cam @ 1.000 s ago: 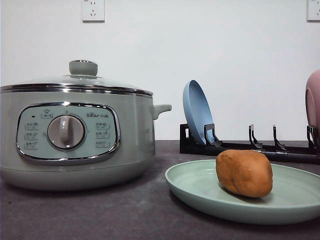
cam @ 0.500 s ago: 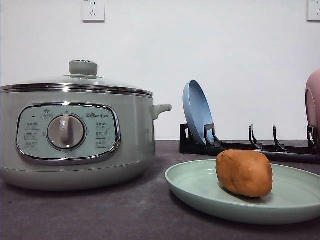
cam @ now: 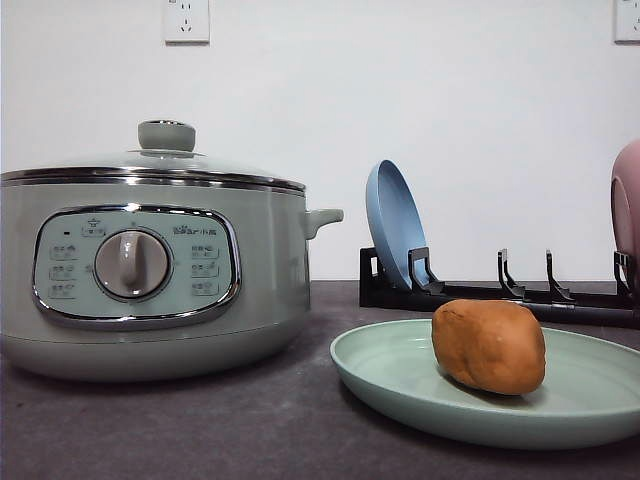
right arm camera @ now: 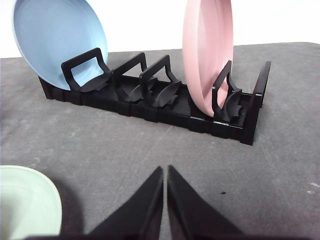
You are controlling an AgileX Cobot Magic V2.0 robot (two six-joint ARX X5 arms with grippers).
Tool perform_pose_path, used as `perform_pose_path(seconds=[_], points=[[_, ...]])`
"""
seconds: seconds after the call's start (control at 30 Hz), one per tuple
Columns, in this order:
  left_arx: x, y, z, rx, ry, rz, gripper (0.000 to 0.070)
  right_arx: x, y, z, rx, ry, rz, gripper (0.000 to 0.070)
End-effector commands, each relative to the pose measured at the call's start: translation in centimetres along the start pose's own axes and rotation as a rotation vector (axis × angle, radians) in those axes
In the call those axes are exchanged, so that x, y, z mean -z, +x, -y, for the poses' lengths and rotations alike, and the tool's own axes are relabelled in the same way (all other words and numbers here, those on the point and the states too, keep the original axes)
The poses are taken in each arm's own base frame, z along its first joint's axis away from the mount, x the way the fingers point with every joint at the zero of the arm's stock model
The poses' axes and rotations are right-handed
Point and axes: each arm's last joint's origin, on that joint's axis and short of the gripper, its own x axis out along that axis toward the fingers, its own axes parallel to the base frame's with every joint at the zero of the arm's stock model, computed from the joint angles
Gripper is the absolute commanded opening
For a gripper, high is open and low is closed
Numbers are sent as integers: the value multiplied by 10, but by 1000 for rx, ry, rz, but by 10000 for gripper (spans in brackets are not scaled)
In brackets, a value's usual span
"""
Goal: Transfer potato from steamer to green plate
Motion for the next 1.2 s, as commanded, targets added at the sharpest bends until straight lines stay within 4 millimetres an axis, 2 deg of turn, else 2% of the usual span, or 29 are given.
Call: perform_pose_path(seconds=[0.0, 1.17], points=[[7, 2, 0, -2, -9, -26, 0, 1, 0, 0, 1, 3, 6, 0], [7, 2, 0, -2, -9, -26, 0, 1, 0, 0, 1, 3, 6, 0]])
